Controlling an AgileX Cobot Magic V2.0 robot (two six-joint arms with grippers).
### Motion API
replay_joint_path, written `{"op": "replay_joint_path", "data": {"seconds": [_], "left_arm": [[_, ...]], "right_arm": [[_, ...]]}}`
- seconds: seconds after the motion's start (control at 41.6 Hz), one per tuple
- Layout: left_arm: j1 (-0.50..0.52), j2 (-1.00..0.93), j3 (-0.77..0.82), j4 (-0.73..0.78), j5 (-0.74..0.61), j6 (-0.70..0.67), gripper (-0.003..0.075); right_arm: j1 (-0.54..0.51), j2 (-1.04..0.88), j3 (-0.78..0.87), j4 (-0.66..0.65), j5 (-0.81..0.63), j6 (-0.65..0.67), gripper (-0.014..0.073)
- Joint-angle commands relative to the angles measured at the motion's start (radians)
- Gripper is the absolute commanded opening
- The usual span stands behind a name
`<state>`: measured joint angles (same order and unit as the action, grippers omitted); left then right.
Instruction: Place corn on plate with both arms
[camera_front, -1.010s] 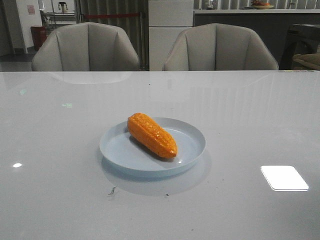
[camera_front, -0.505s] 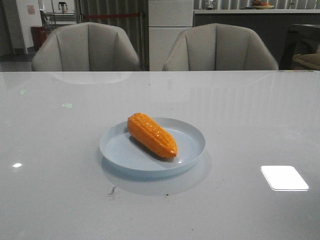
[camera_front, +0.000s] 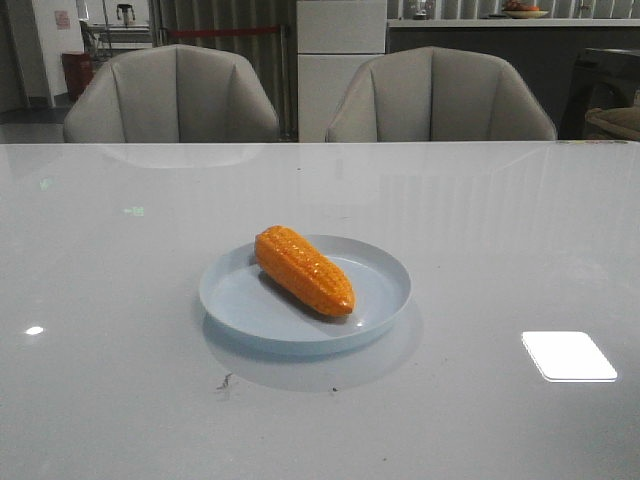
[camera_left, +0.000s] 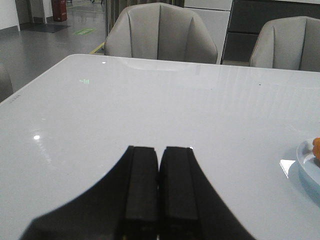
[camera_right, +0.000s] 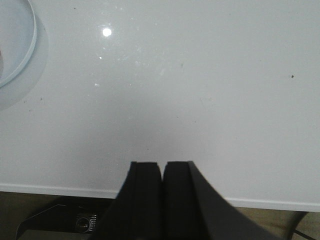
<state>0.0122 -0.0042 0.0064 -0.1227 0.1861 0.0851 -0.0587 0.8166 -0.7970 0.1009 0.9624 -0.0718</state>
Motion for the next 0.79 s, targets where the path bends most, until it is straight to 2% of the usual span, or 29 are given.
{"op": "replay_joint_path", "data": {"seconds": [0.0,0.289,0.601,0.769], "left_arm": [[0.001,-0.018,0.036,-0.011,-0.076,-0.011,0.0092],[0.001,-0.018,0.036,-0.011,-0.076,-0.011,0.0092],[0.001,-0.018,0.036,-0.011,-0.076,-0.011,0.0092],[0.001,-0.018,0.036,-0.011,-0.076,-0.011,0.0092]], "right_arm": [[-0.007,-0.012,-0.023,0.002,-0.074,-0.002,0.0049],[-0.002,-0.092,-0.023,0.002,-0.448,-0.002,0.0049],[-0.001,-0.219,-0.016,0.002,-0.639,-0.003,0.0049],[-0.001,-0.313,0.101,0.002,-0.791,-0.009,0.0049]]}}
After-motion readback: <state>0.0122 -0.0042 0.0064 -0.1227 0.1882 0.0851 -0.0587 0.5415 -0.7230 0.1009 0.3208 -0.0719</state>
